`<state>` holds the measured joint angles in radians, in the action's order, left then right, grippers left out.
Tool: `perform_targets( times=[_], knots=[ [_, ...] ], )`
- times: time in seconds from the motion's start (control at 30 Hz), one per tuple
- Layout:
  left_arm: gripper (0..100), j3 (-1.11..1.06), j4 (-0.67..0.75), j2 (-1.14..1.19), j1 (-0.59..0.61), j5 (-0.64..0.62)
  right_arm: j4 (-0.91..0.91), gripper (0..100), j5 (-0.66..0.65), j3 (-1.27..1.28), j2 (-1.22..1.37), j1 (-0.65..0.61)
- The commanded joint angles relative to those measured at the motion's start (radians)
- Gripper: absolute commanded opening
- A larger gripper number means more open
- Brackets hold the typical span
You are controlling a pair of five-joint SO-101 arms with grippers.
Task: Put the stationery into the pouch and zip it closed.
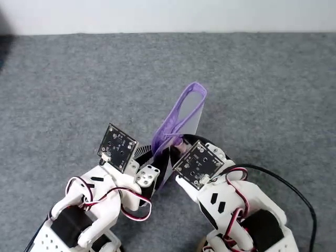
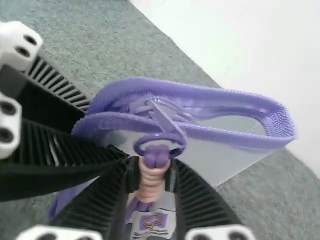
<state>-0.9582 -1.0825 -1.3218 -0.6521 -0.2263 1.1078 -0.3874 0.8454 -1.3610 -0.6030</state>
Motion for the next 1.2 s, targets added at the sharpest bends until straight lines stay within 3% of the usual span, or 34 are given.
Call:
perform_targets(
  times=[0.0,0.33,0.63,1.17],
  knots=[
    [1,0.008,0.0,-0.008,-0.005,0.011,-0.038,0.8,-0.005,-0.011,0.013,0.031],
    [1,0.008,-0.003,-0.011,-0.005,0.011,-0.2,0.8,-0.055,0.02,0.05,0.3],
    [1,0.008,-0.003,-0.011,-0.005,0.011,-0.458,0.7,-0.052,0.018,0.297,0.518],
    [1,0.008,-0.003,-0.011,-0.005,0.011,-0.739,0.7,-0.106,0.017,0.625,0.753]
  ],
)
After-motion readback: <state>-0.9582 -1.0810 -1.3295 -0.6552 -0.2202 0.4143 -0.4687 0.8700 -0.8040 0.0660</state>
